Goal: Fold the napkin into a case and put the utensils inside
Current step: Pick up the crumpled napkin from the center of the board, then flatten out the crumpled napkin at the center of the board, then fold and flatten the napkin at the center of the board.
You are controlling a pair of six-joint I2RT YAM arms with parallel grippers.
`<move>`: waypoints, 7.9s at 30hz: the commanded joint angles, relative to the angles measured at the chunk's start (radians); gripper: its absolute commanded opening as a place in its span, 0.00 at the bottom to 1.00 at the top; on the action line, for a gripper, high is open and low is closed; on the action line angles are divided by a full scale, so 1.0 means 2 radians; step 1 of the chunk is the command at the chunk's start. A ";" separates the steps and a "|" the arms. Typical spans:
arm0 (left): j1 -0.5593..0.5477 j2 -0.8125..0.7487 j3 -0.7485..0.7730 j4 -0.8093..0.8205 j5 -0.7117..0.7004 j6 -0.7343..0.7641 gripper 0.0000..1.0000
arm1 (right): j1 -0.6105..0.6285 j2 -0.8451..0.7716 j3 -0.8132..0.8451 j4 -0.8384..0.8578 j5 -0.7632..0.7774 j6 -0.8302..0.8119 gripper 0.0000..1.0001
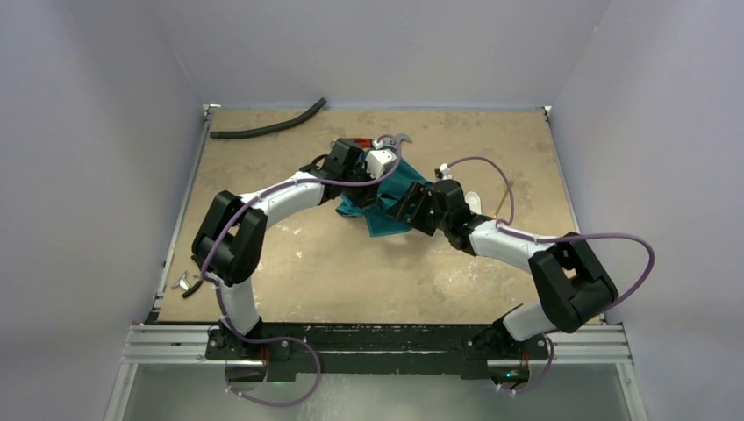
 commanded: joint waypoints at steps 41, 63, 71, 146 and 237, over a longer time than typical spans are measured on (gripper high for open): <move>0.004 -0.034 -0.021 -0.013 0.056 -0.027 0.13 | -0.019 0.070 0.025 0.058 0.029 0.019 0.00; 0.020 -0.021 0.014 0.032 -0.017 -0.036 0.00 | -0.018 0.036 0.007 0.029 0.037 -0.012 0.00; 0.042 -0.025 0.117 -0.028 -0.020 -0.015 0.00 | -0.019 0.014 -0.009 0.016 0.036 -0.013 0.00; 0.223 -0.334 -0.027 -0.168 -0.041 0.227 0.00 | 0.064 -0.132 0.265 -0.301 0.218 -0.350 0.00; 0.228 -0.060 -0.138 0.185 -0.262 0.135 0.00 | -0.019 0.254 0.478 -0.318 0.193 -0.402 0.65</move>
